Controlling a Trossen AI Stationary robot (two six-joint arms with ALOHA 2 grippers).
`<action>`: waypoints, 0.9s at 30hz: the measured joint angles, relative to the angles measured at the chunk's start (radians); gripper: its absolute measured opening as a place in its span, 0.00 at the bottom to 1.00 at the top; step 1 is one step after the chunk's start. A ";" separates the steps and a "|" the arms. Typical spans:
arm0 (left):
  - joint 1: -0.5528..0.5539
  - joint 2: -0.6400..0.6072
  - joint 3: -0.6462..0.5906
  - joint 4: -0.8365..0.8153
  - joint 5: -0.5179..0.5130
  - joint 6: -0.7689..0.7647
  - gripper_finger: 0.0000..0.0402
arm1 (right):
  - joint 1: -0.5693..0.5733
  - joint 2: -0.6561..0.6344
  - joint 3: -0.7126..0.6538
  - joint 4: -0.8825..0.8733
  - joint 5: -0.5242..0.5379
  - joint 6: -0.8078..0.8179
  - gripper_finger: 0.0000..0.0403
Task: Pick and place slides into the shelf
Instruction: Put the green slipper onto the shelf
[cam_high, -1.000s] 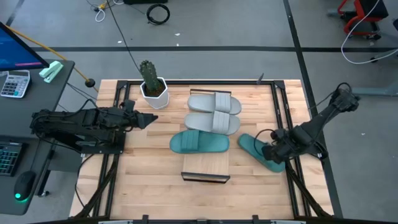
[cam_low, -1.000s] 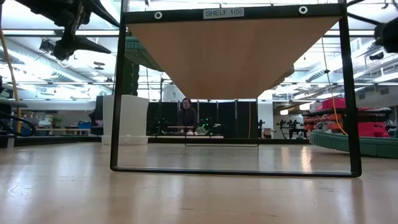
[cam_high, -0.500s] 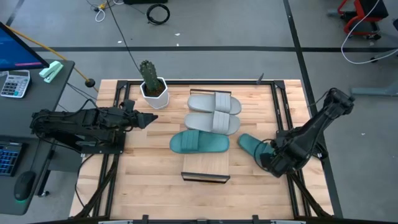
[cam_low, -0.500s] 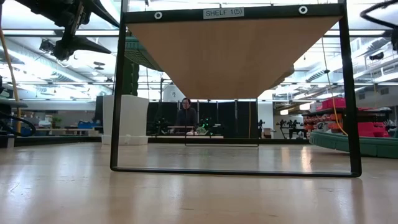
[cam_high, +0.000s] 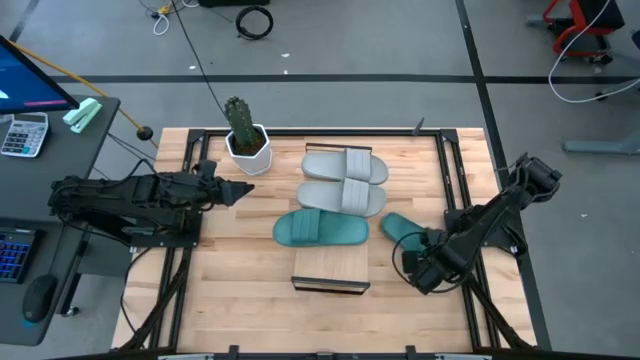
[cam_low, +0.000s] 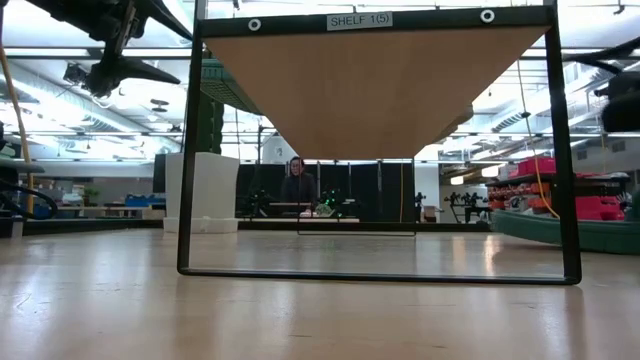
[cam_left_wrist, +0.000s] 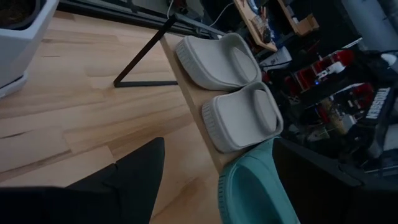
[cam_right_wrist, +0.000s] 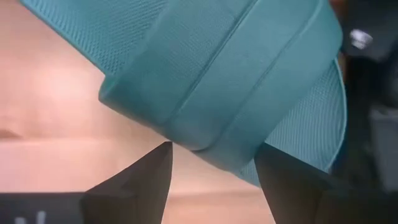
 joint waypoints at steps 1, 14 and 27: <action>0.000 0.000 0.000 0.008 0.000 0.000 0.75 | -0.008 0.009 0.000 0.004 0.016 -0.001 0.58; 0.000 0.000 0.000 0.041 0.008 -0.018 0.75 | -0.051 0.019 -0.061 0.095 0.120 -0.003 0.51; 0.000 0.000 0.000 0.041 0.008 -0.018 0.71 | -0.050 0.000 -0.121 0.164 0.182 -0.037 0.10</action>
